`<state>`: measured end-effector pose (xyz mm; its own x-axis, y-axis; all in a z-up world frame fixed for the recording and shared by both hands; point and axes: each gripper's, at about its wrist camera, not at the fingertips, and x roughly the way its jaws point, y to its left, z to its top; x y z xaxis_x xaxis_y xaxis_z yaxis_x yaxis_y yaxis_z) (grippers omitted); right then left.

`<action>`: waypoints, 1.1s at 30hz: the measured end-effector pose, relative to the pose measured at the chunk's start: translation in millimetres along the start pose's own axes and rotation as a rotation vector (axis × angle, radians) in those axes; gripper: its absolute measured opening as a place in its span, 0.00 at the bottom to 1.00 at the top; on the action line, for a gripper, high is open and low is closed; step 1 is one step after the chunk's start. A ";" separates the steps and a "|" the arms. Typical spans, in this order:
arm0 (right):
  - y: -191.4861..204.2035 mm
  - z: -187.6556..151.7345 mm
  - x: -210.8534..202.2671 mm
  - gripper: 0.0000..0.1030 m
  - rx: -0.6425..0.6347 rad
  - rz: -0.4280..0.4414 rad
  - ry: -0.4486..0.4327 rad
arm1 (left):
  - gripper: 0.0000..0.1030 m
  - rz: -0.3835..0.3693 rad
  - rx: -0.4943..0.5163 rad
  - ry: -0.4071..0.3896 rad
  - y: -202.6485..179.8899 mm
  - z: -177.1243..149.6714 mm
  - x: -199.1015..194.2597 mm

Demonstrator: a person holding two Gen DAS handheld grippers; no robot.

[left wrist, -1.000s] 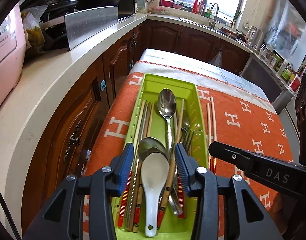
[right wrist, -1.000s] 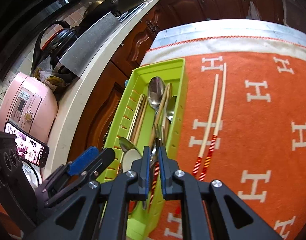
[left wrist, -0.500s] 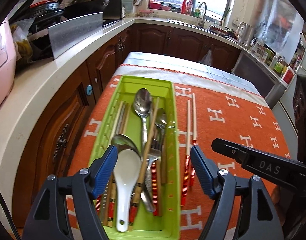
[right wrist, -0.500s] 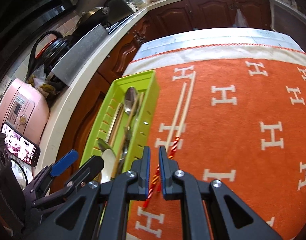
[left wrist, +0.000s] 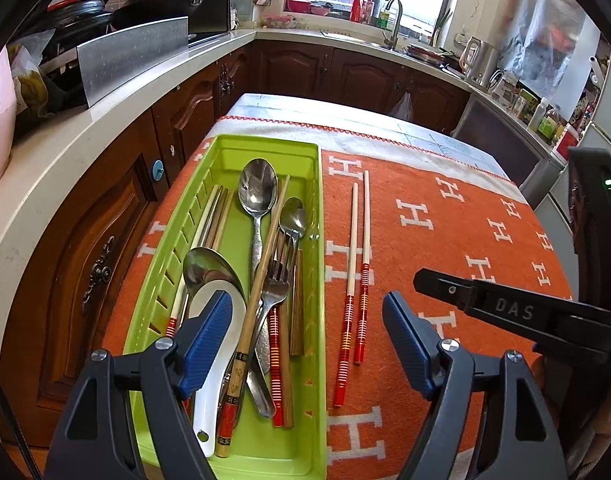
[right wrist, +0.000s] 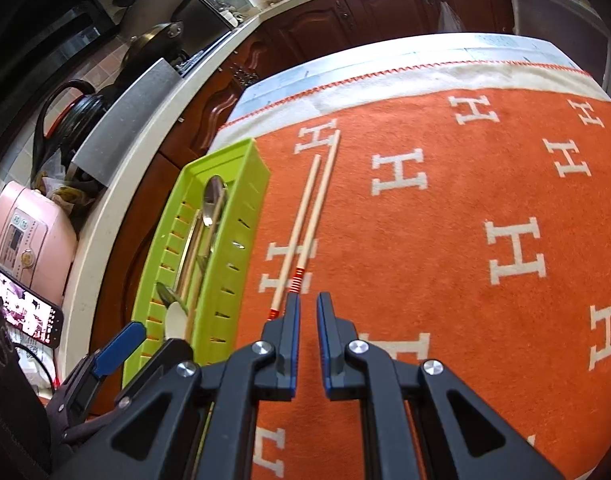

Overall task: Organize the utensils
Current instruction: 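Grasp one red-banded chopstick with the right tool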

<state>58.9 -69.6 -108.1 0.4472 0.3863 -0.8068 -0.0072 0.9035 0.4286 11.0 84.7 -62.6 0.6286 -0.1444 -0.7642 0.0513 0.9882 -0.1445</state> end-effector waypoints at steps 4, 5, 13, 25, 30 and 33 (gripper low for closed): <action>-4.5 -0.8 7.1 0.09 0.006 -0.018 0.008 | 0.74 -0.006 0.000 0.001 -0.4 -2.1 1.9; -5.6 -0.8 9.2 0.09 0.010 -0.022 0.012 | 0.74 -0.007 0.000 0.003 -0.5 -1.7 2.8; 3.5 6.9 21.9 0.09 -0.013 0.022 0.022 | 0.74 0.001 -0.021 -0.024 6.8 -1.2 1.1; 22.1 20.3 56.4 0.09 -0.092 -0.060 0.040 | 0.74 0.013 -0.086 -0.046 27.5 1.1 -2.7; 35.4 24.1 62.6 0.09 -0.150 -0.146 0.038 | 0.74 0.012 -0.101 -0.047 32.0 0.8 -2.4; 41.7 25.7 66.0 0.09 -0.171 -0.187 0.043 | 0.74 0.012 -0.100 -0.048 32.3 0.5 -3.2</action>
<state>111.0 -11.2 -133.0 0.4165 0.2135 -0.8837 -0.0809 0.9769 0.1979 11.1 117.2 -64.5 0.6654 -0.1277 -0.7355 -0.0327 0.9793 -0.1996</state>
